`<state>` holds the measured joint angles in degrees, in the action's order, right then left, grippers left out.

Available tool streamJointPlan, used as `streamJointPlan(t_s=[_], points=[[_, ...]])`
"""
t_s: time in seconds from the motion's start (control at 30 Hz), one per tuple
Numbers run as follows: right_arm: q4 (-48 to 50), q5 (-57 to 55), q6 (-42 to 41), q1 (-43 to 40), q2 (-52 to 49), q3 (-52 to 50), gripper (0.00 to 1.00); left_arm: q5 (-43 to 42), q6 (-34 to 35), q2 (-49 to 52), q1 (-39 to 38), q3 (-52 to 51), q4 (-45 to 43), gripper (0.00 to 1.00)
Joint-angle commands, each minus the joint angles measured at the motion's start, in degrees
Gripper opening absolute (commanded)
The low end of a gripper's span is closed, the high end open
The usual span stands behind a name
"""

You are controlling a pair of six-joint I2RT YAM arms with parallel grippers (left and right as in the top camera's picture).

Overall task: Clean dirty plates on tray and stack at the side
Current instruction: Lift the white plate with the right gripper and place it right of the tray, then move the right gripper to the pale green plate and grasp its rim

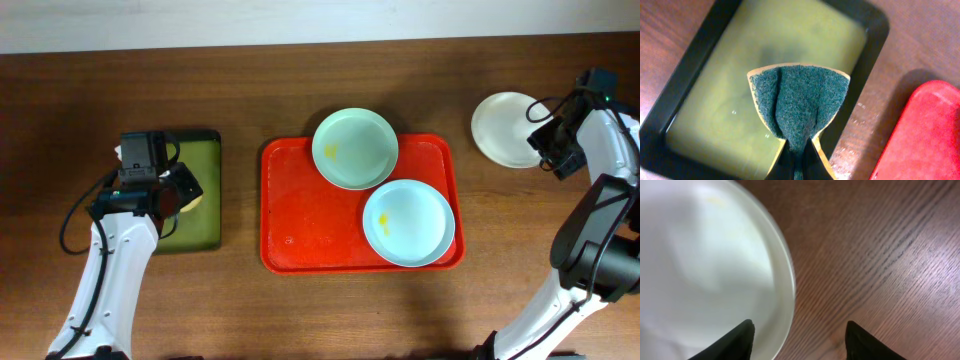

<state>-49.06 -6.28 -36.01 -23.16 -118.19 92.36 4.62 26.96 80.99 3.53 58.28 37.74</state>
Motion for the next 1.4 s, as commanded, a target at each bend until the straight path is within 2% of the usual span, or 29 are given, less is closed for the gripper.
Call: streamJointPlan(t_s=[0.0,0.1,0.17,0.27,0.37,0.47,0.87,1.03,1.23,1.37], points=[[0.02,1.4,4.96,4.81,8.92,0.46,0.63,1.18,-0.92,-0.33,0.28,-0.15,-3.72,0.0],[-0.31,3.15,10.93,10.4,13.92,0.46,0.68,5.86,-0.94,1.77,0.28,-0.15,-6.86,0.0],[-0.9,4.76,14.05,15.91,16.44,0.46,0.99,6.95,-0.96,4.9,0.28,-0.15,-9.86,0.0],[-1.05,7.58,18.27,24.06,16.96,0.44,0.98,6.71,-0.96,11.02,0.28,-0.15,-15.32,0.0],[-1.38,7.56,18.51,31.54,15.87,0.44,0.99,5.64,-2.71,16.0,0.28,-0.15,-19.56,0.0],[-0.85,7.56,18.69,35.5,15.47,0.44,0.99,5.7,-3.58,19.74,0.42,-0.15,-22.4,0.0],[-3.91,7.58,15.58,38.18,14.53,0.44,0.99,5.95,-4.81,29.57,1.49,-0.15,-24.83,0.0],[-3.91,6.91,15.76,38.18,14.08,0.44,0.99,5.68,-4.81,28.94,1.53,-0.11,-24.68,0.0],[-1.84,7.89,15.85,37.42,8.61,0.44,1.0,5.46,-4.74,17.9,1.51,0.5,-19.54,0.0],[0.31,7.54,15.8,36.83,4.22,0.44,0.82,5.55,-4.76,12.13,1.53,0.5,-16.13,0.0]])
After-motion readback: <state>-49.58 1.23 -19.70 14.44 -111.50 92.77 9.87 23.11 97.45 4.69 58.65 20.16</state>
